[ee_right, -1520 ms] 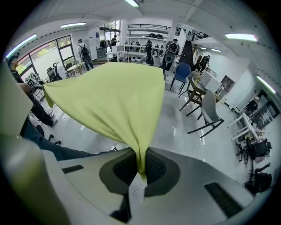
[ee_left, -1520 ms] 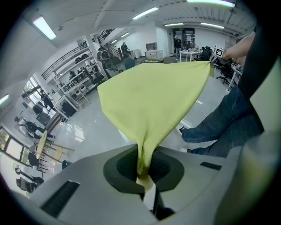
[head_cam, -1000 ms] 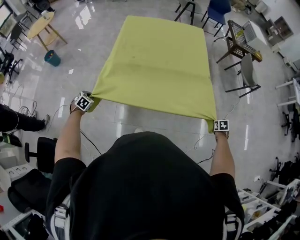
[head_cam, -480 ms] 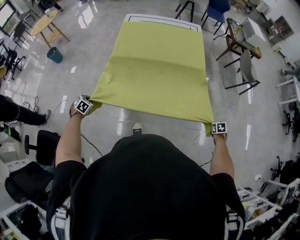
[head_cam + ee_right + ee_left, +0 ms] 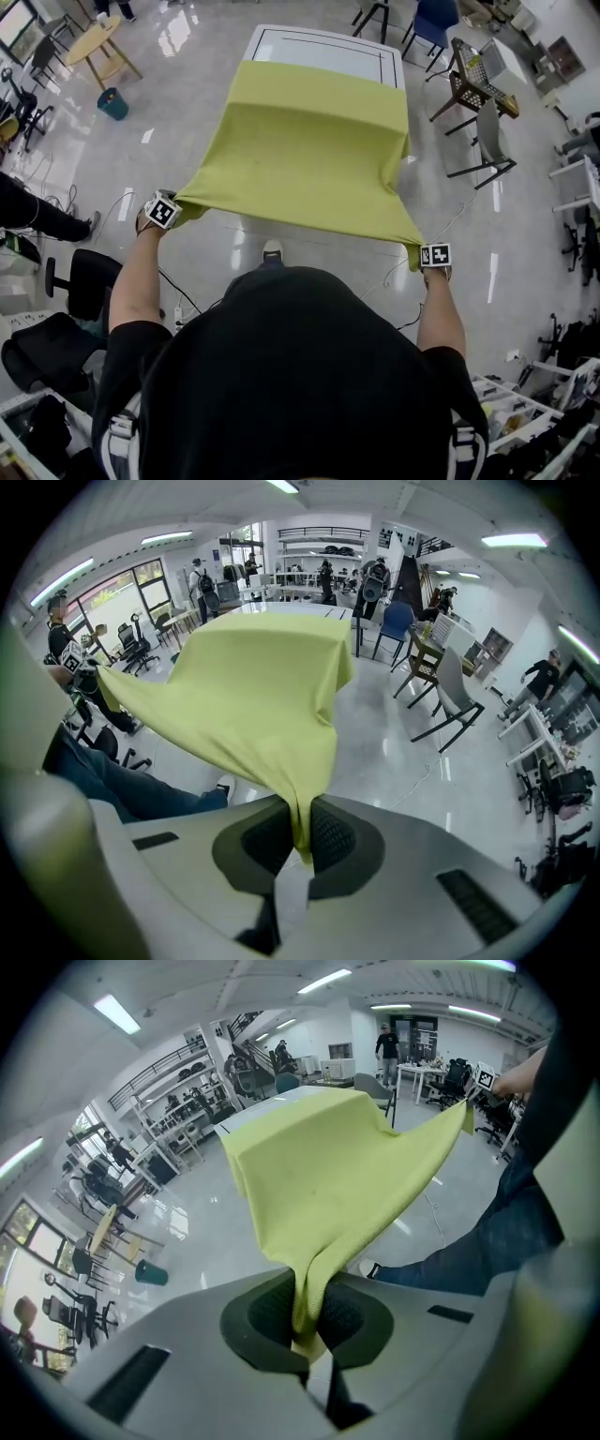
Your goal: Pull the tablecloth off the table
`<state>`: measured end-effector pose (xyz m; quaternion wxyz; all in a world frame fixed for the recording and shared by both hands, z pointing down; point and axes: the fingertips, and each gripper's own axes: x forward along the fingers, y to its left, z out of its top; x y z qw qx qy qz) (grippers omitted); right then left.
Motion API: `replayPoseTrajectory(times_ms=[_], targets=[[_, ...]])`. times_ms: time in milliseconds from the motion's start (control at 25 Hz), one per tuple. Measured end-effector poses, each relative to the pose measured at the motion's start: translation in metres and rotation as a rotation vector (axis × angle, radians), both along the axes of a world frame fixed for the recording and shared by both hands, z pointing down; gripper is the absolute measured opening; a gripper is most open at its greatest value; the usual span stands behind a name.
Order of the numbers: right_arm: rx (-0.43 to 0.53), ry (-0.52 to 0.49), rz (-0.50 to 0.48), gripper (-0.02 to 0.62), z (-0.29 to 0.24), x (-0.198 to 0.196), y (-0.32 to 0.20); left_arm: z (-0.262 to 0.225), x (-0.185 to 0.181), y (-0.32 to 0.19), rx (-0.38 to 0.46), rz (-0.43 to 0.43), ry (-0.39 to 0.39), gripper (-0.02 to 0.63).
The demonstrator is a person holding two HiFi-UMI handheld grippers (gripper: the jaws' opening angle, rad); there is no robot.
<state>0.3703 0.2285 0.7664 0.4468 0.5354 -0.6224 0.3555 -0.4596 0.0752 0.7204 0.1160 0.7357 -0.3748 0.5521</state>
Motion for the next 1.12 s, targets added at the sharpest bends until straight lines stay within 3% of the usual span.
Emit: replayPoseTrajectory(times_ms=[480,720,920,1120], targets=[[0.159,-0.004,0.051,0.021,-0.047,0.003,0.007,-0.036,-0.005,0.029,0.064,-0.012,0.014,0.024],[0.278,-0.053,0.171,0.021,-0.079,0.016,-0.004,-0.071,0.009,0.008,0.140,-0.007,0.023,0.023],[0.387,-0.072,0.197,0.021,-0.114,0.016,-0.022,-0.105,0.007,-0.005,0.190,-0.091,0.066,0.024],[0.496,-0.067,0.189,0.021,-0.159,0.010,-0.046,-0.159,0.006,-0.028,0.298,-0.134,0.117,0.024]])
